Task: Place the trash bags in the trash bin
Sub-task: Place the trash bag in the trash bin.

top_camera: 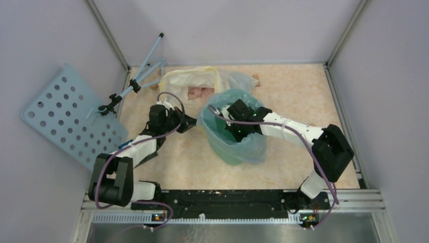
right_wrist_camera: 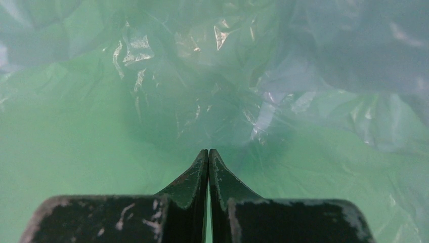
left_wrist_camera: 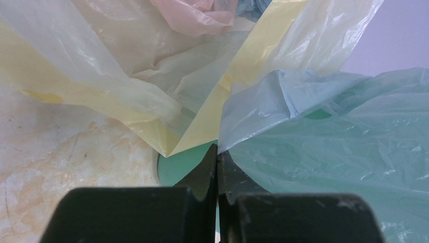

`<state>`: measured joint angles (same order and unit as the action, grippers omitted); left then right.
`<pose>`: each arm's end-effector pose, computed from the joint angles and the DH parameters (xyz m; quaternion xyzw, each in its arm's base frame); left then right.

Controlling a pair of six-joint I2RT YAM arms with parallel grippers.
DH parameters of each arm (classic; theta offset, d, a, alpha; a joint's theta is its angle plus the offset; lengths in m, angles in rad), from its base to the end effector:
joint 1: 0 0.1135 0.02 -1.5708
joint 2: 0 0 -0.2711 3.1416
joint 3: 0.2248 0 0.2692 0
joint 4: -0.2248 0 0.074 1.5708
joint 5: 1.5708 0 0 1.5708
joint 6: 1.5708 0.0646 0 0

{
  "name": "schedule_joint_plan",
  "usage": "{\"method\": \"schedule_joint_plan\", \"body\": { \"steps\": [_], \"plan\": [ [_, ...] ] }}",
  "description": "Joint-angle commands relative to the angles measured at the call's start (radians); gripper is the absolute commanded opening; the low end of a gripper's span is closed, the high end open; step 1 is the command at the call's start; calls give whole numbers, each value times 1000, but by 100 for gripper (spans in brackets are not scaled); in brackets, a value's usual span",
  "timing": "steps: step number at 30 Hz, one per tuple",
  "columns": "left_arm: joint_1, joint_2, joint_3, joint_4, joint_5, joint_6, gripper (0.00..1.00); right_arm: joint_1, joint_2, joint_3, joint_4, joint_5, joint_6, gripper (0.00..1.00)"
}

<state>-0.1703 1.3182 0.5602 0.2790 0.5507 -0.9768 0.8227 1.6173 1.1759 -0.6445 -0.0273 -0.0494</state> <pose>0.2886 -0.0839 0.1797 -0.1929 0.8119 -0.4663 0.2936 0.2437 0.2651 0.2039 -0.4129 0.8785 0.1028 0.2173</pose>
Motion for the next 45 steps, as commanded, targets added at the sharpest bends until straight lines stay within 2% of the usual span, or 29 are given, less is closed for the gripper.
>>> {"method": "schedule_joint_plan", "body": {
  "steps": [1, 13, 28, 33, 45],
  "plan": [
    [-13, 4, 52, 13, -13, 12, 0, 12, 109, 19, -49, -15, -12, 0],
    [-23, 4, 65, 2, -28, 15, 0, 12, 29, 153, -188, -28, 42, 0],
    [-26, 4, 59, 3, -29, 17, 0, 12, 145, -48, -1, -20, 90, 0],
    [-26, 9, 50, 12, -25, 15, 0, 12, 190, -65, 20, -19, 90, 0],
    [-28, 13, 51, 20, -23, 10, 0, 10, 144, -59, 2, 0, 94, 0]
  ]
}}
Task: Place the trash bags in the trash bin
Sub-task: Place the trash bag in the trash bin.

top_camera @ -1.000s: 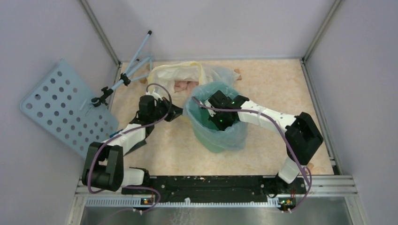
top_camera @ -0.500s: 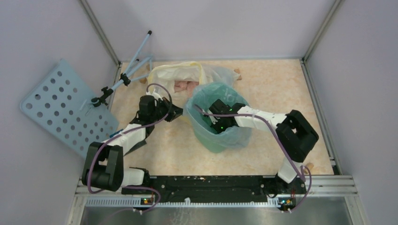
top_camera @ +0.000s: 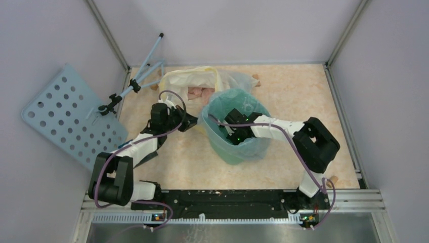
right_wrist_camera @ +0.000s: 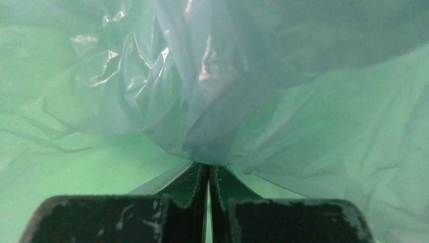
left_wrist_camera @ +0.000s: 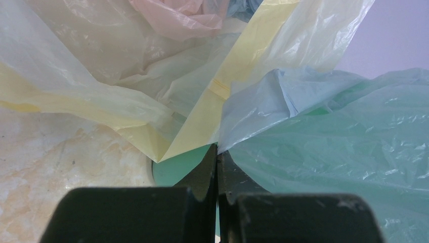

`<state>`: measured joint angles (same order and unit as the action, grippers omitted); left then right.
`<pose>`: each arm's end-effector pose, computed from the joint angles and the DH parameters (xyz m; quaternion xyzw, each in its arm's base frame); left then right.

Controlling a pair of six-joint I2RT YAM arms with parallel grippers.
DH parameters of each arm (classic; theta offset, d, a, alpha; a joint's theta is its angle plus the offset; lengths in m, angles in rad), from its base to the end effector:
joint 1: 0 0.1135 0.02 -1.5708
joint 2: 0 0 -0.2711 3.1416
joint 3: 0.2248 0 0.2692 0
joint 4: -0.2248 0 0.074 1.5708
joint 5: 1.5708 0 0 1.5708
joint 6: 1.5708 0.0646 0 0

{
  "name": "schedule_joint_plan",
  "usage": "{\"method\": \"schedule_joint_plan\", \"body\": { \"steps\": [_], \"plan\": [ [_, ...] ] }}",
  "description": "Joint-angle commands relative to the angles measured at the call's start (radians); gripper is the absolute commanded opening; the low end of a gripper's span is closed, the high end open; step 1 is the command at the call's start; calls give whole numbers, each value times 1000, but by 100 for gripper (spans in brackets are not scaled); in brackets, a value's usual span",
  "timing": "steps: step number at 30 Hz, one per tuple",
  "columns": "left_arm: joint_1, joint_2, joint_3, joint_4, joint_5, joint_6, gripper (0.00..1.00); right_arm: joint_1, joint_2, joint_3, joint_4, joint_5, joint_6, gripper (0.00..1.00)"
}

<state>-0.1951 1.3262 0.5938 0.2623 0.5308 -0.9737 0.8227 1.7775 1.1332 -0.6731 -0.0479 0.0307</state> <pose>0.2931 -0.0913 0.1869 -0.1853 0.8130 -0.4649 0.2976 0.2401 0.2632 0.1351 -0.3853 0.9138 0.0739 0.1052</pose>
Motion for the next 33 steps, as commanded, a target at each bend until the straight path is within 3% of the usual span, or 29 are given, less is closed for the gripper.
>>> {"method": "schedule_joint_plan", "body": {
  "steps": [1, 21, 27, 33],
  "plan": [
    [-3, 5, 19, 37, -3, 7, 0, 12, -33, -12, 28, 24, 17, 0],
    [-3, 5, 27, 36, -4, 1, 0, 13, -234, 45, -47, 31, 15, 0],
    [-4, 5, 27, 33, -3, 4, 0, 12, -231, 114, -65, 59, 64, 4],
    [-4, -5, 25, 30, 1, 4, 0, 11, -202, 65, -11, 60, 79, 5]
  ]
}}
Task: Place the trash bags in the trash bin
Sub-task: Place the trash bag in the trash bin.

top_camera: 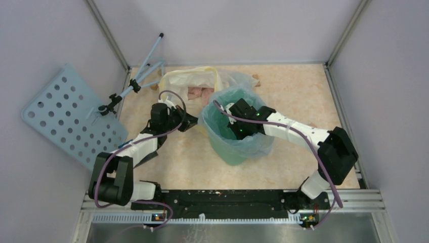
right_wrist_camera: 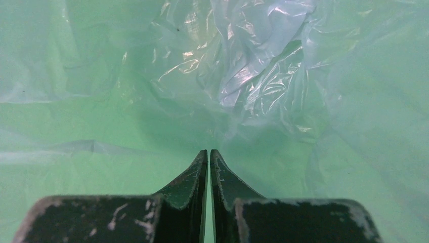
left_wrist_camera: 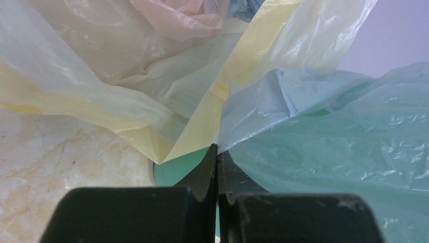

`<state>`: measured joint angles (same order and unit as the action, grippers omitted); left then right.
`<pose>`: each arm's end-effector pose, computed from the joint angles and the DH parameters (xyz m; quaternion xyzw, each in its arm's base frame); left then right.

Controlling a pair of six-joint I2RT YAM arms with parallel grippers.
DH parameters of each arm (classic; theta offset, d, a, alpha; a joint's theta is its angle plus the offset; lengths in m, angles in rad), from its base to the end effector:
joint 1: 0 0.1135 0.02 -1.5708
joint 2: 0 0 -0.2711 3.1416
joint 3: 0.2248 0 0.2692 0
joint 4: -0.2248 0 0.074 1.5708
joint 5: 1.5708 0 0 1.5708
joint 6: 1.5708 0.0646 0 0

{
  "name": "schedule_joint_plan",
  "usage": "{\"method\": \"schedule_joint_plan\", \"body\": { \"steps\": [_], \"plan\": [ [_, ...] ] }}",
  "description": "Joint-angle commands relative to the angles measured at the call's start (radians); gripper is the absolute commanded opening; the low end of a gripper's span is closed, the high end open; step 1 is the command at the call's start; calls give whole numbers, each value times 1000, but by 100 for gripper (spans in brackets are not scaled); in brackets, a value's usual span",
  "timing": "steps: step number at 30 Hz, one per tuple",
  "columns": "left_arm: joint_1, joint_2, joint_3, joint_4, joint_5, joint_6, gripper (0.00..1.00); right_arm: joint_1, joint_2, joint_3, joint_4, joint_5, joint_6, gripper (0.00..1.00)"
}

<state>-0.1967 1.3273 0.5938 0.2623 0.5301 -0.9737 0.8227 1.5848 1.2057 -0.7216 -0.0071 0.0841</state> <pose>0.2931 -0.0917 0.1866 -0.1850 0.8134 -0.4647 0.2970 0.2395 0.2587 0.2196 -0.3518 0.9066 0.1051 0.2078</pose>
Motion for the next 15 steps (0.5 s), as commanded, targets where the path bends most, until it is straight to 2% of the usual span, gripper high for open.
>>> {"method": "schedule_joint_plan", "body": {
  "steps": [1, 9, 15],
  "plan": [
    [-3, -7, 26, 29, 1, 4, 0, 11, 2, -29, 51, 22, 28, 5],
    [-7, -5, 31, 26, 3, 3, 0, 3, 98, 13, 45, 66, 142, 1],
    [-10, -8, 31, 23, -4, 6, 0, 3, 64, 54, -6, 107, 186, 2]
  ]
}}
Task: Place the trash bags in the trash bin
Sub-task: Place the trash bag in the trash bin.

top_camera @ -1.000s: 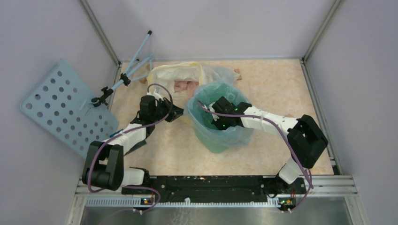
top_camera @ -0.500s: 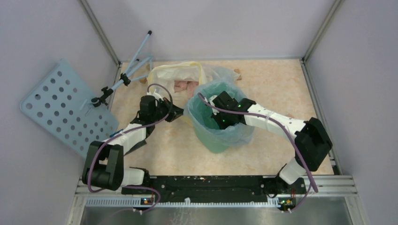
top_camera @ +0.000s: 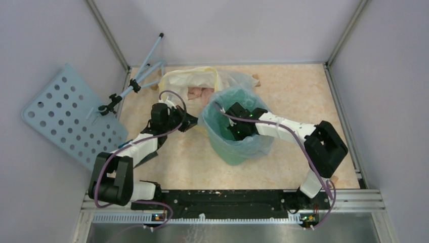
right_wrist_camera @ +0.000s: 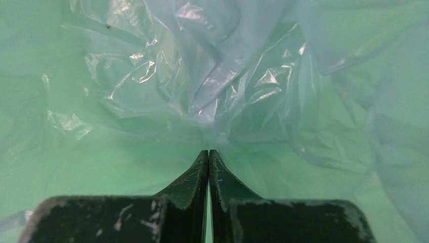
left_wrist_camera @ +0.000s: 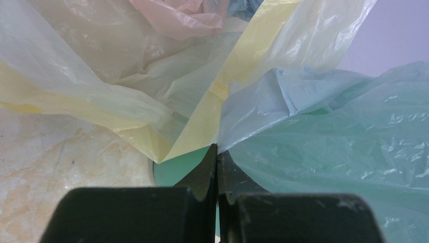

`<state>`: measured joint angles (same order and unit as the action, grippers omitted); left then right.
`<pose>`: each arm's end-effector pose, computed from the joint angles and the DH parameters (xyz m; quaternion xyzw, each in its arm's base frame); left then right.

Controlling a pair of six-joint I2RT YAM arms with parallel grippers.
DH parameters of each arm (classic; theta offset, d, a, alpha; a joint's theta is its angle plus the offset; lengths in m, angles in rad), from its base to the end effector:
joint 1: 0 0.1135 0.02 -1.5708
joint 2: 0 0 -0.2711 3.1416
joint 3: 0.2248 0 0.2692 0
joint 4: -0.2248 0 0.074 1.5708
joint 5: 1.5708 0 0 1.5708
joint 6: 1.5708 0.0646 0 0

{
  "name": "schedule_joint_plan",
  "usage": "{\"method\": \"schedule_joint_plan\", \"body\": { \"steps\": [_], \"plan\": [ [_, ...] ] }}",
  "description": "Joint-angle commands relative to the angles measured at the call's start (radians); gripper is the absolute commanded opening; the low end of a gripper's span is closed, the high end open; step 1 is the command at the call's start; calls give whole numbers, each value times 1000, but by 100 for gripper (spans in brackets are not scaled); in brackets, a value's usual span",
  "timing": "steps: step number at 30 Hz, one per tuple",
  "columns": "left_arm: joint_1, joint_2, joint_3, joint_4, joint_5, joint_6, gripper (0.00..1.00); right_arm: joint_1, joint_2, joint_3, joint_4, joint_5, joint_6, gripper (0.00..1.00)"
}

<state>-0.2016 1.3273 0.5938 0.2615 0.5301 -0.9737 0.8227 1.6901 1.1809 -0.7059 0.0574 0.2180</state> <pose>0.2926 -0.0931 0.1865 -0.1832 0.8140 -0.4653 0.2955 0.2468 0.2605 0.1773 -0.2881 0.9407 0.0634 0.1675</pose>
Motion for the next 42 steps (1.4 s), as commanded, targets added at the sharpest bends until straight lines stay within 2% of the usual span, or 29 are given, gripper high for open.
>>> {"method": "schedule_joint_plan", "body": {
  "steps": [1, 7, 17, 28, 30, 34, 37, 42],
  "plan": [
    [-5, -6, 32, 24, -5, 6, 0, 4, -52, 88, -32, 40, 54, 2],
    [-12, 2, 37, 28, -8, 4, 0, 9, -111, 152, -101, 38, 58, 7],
    [-13, -2, 29, 25, -17, 6, 0, 16, -229, 186, -130, 35, 34, 24],
    [-13, -44, 38, -17, -48, 26, 0, 17, -353, 337, -169, 82, 22, 26],
    [-13, -46, 37, -21, -48, 29, 0, 17, -393, 336, -164, 84, 29, 28],
    [-13, -43, 37, -21, -46, 30, 0, 17, -514, 304, -153, 109, 49, 39],
    [-13, -40, 37, -20, -44, 32, 0, 17, -623, 250, -132, 175, 64, 46],
    [-13, -37, 37, -14, -38, 29, 0, 16, -794, 144, -100, 344, 108, 51]
  ]
}}
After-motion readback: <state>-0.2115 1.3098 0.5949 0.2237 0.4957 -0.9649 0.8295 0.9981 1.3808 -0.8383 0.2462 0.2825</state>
